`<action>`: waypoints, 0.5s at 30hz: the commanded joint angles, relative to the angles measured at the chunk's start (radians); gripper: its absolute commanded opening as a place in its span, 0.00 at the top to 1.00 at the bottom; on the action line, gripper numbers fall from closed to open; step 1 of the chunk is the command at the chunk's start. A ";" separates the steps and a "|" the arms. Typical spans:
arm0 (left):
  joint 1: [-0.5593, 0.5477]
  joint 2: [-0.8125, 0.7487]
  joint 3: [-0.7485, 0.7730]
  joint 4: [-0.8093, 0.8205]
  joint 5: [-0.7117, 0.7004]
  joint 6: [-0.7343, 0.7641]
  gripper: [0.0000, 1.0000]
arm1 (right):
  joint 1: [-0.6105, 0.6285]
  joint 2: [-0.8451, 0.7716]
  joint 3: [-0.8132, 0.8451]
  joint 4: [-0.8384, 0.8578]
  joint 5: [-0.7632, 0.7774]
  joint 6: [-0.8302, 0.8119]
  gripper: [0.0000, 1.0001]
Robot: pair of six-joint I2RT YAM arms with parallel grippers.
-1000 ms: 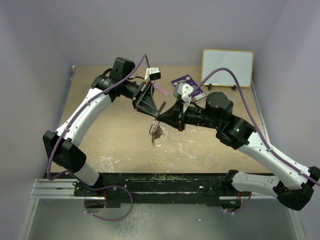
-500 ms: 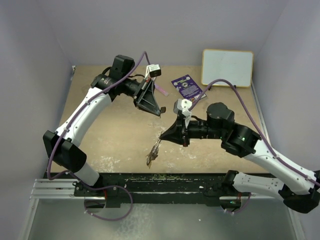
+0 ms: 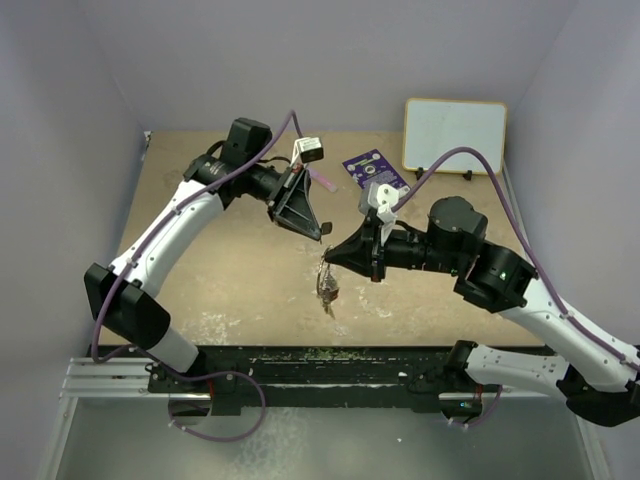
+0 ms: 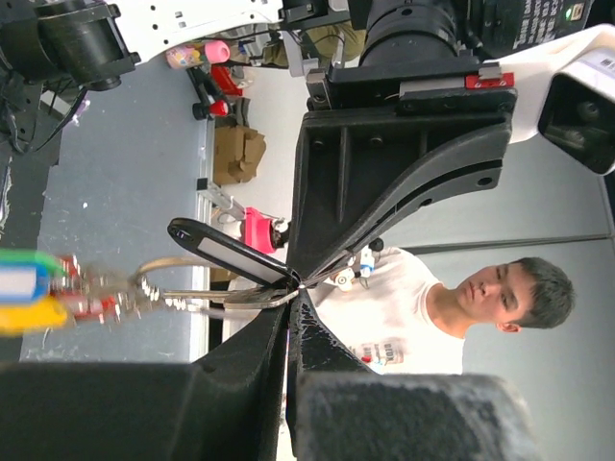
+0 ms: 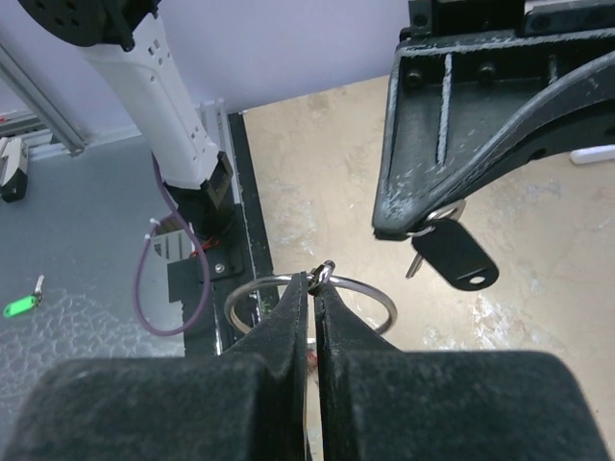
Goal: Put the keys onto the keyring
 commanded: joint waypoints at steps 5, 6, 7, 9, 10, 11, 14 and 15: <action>-0.035 -0.068 -0.019 0.022 0.186 0.049 0.96 | -0.002 0.002 0.050 0.026 0.038 -0.003 1.00; -0.037 -0.070 -0.018 0.023 0.186 0.049 0.96 | -0.003 0.002 0.048 0.018 0.059 0.000 1.00; -0.038 -0.071 -0.019 0.024 0.186 0.048 0.96 | -0.002 -0.001 0.048 0.011 0.089 0.004 1.00; -0.040 -0.085 -0.027 0.024 0.186 0.046 0.96 | -0.002 -0.020 0.054 -0.002 0.158 0.004 1.00; -0.041 -0.092 -0.036 0.024 0.186 0.044 0.96 | -0.004 -0.028 0.058 -0.002 0.178 -0.001 1.00; -0.043 -0.099 -0.045 0.025 0.186 0.043 0.96 | -0.005 -0.031 0.062 0.000 0.190 -0.002 1.00; -0.046 -0.115 -0.080 0.037 0.186 0.037 0.96 | -0.006 -0.009 0.086 -0.015 0.171 -0.007 1.00; -0.047 -0.117 -0.086 0.039 0.186 0.035 0.96 | -0.006 0.003 0.090 -0.018 0.155 -0.005 1.00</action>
